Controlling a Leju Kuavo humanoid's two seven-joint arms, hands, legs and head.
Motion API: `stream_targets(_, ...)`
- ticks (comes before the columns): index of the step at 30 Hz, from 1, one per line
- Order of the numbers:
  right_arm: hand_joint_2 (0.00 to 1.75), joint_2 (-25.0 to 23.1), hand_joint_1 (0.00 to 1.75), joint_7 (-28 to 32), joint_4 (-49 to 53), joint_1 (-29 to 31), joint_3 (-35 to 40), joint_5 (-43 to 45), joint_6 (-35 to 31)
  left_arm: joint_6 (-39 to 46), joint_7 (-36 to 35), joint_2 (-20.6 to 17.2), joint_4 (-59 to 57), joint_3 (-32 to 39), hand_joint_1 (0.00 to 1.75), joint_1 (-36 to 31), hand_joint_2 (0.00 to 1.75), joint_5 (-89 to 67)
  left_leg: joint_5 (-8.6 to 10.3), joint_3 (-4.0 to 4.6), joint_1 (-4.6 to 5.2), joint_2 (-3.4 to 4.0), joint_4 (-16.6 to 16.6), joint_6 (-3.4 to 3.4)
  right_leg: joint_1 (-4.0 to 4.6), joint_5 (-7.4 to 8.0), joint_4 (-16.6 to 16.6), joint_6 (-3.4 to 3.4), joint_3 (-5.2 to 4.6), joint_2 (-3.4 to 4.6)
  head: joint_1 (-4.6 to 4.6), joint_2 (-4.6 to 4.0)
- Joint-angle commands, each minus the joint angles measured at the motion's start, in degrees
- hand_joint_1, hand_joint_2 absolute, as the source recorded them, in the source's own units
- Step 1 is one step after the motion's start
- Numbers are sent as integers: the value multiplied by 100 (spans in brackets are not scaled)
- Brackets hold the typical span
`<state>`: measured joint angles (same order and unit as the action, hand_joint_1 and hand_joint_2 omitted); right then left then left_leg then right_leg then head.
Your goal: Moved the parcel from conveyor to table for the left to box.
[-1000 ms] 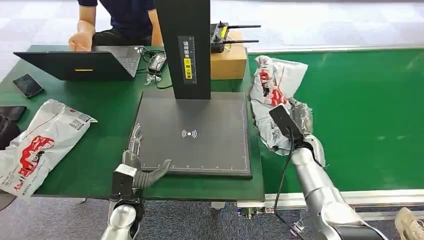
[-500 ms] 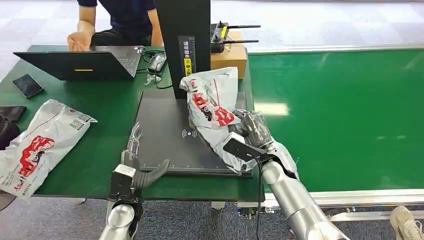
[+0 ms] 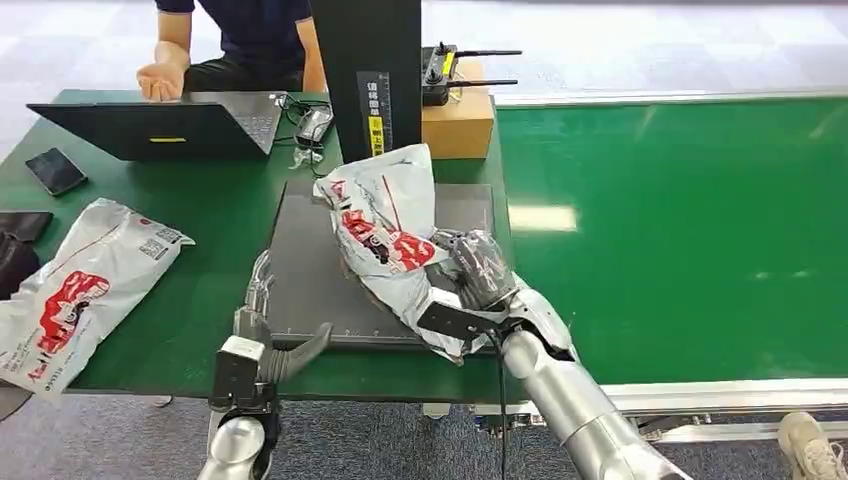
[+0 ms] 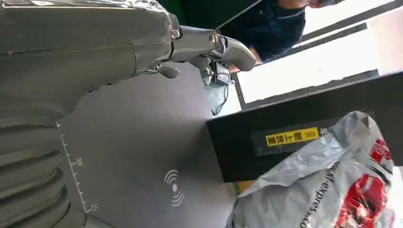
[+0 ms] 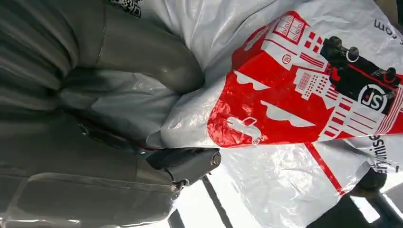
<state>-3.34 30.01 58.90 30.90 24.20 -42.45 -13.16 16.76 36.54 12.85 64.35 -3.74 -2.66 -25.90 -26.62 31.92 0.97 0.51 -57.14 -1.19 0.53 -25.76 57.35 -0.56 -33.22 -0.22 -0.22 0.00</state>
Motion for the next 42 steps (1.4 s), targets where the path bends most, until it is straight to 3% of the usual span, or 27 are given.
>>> stream_targets(1,175,-111,56,-765,-1354,576,752,-933,-1310,-7,-127,-69,333,164,0,239,175,-74,0,-16,-6,22,11,20,2,8,-11,8,9,29,-2,0)
stream_targets(2,175,-38,5,-1646,-1588,659,932,-2069,-2167,-14,-129,-41,349,189,0,254,175,-86,-2,-11,-6,18,5,14,4,5,-6,6,5,23,0,0)
stream_targets(3,175,-61,0,-2187,-1806,681,970,-2812,-2533,-16,-142,-11,373,216,0,263,175,-109,0,-20,-7,16,13,18,4,6,-14,8,14,23,0,0)
stream_targets(4,175,-101,0,-2388,-1942,671,911,-2993,-2534,-34,-152,2,387,216,0,253,175,-140,2,-17,-7,5,11,20,4,5,-13,10,14,13,0,0)
stream_targets(14,175,-168,0,-1444,-771,-159,134,-1947,-2109,-103,-159,46,303,385,0,195,175,-222,0,-6,-4,-9,4,11,2,-2,-5,5,7,-6,2,0)
stream_targets(17,175,-60,0,-1041,-164,-509,-151,-1273,-1976,-111,-146,86,259,425,0,163,175,-216,4,-11,-7,-24,13,20,3,-2,-13,10,15,-17,0,0)
stream_targets(19,175,12,0,-531,195,-756,-413,-321,-1604,-106,-141,103,294,423,0,140,175,-286,5,-12,-8,-30,13,23,3,-2,-16,12,17,-22,2,0)
stream_targets(23,175,59,0,-15,491,-1070,-661,372,-1544,-133,-153,113,355,406,0,127,175,-320,8,-11,-10,-44,14,22,5,-2,-21,15,22,-35,-2,0)
stream_targets(25,175,30,0,545,1083,-1492,-951,1613,-714,-107,-99,92,334,330,0,123,175,-374,7,-7,-7,-41,9,18,3,-4,-13,13,14,-34,2,0)
stream_targets(26,175,41,0,548,1218,-1587,-963,1610,-691,-96,-89,92,319,320,0,116,175,-372,7,-10,-8,-38,13,22,4,-2,-18,15,17,-30,0,0)
stream_targets(27,175,3,0,860,1659,-1855,-1160,2426,-103,-43,-26,67,293,281,0,103,175,-362,4,-10,-9,-45,14,22,4,-6,-20,16,20,-37,-2,0)
stream_targets(30,175,-45,0,961,2465,-2324,-1535,3047,504,25,21,-20,260,222,0,77,175,-252,3,-1,-5,-48,7,14,2,-10,-9,9,10,-42,0,0)
stream_targets(38,175,-468,0,802,2989,-2775,-2462,2966,1192,-130,-4,-4,236,309,0,-87,175,-383,0,-3,-4,-31,9,18,0,-6,-11,15,7,-22,2,0)
stream_targets(40,175,-541,0,753,2940,-2885,-2569,3455,2026,-175,-21,-3,183,327,0,-214,175,-527,-1,5,-2,-24,3,8,-1,-7,-5,10,-3,-19,0,0)
stream_targets(42,175,-579,0,798,2945,-2982,-2544,3400,2133,-191,-20,-15,164,335,0,-304,175,-559,1,3,-5,-32,5,10,2,-7,-8,10,3,-26,0,0)
